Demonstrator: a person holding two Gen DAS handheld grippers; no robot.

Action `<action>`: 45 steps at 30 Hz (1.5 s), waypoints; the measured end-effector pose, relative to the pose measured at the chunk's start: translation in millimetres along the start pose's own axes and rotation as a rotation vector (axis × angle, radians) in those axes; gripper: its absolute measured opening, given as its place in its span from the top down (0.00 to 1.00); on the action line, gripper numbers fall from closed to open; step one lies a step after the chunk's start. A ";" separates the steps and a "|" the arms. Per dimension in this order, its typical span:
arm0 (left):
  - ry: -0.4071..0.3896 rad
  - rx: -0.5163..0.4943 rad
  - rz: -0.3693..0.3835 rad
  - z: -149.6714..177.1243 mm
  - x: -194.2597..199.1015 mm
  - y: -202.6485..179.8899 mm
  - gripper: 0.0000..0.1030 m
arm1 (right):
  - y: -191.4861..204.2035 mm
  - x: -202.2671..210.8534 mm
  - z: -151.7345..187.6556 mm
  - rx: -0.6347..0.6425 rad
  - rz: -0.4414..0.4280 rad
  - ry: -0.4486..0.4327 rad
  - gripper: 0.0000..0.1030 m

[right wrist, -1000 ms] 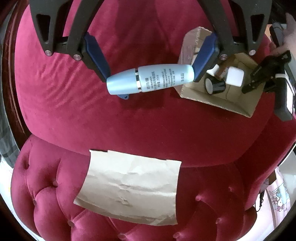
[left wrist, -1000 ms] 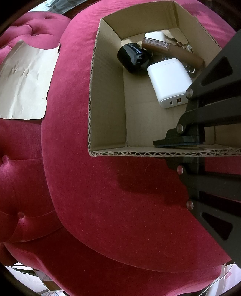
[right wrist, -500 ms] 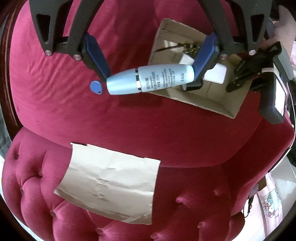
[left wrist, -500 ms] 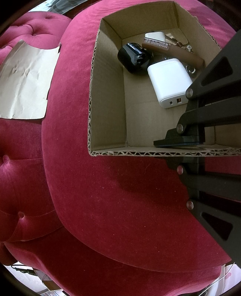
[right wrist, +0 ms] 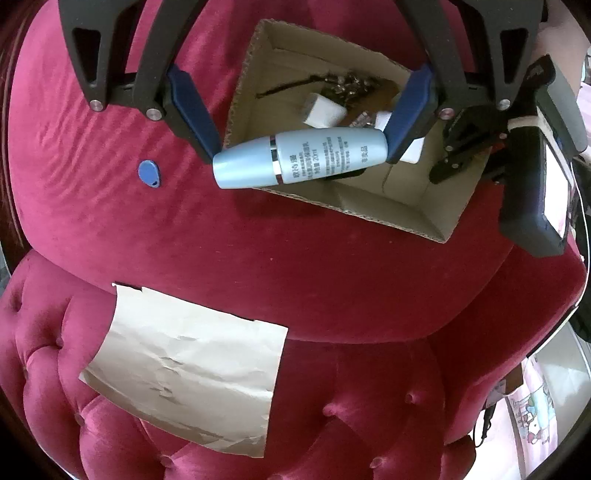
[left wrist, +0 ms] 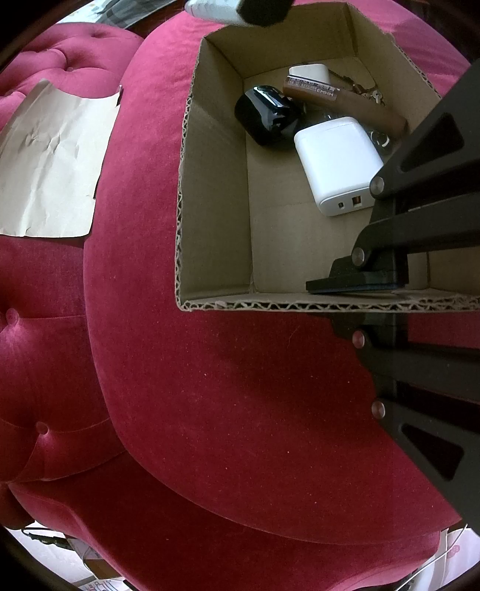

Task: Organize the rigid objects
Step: 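Carry the light-blue bottle over the box, then lower the bottle into the box and open the right gripper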

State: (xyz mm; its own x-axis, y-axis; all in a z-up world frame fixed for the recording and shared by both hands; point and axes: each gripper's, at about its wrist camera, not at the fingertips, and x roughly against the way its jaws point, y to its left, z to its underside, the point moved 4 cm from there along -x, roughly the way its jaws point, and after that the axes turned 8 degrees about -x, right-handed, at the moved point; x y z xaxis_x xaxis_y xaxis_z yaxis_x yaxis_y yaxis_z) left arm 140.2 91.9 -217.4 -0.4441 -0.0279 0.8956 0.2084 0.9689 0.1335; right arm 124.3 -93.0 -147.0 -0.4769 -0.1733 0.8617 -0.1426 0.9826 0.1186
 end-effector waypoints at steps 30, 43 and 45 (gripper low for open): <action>-0.002 0.001 -0.001 0.6 -0.1 -0.4 0.96 | 16.2 -27.1 6.7 -0.006 0.069 -0.013 0.07; -0.003 -0.001 -0.003 0.5 -0.8 -1.5 0.96 | 11.6 -23.0 4.6 0.005 0.080 -0.028 0.01; -0.003 0.000 -0.002 0.3 -1.1 -1.6 0.96 | 10.3 -20.8 3.7 0.006 0.077 -0.034 0.01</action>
State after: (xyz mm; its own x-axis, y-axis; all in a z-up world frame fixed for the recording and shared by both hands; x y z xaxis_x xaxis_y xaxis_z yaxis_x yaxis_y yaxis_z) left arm 140.1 90.5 -218.8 -0.4466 -0.0288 0.8943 0.2081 0.9687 0.1352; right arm 129.5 -79.6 -165.6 -0.5162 -0.0993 0.8507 -0.1090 0.9928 0.0497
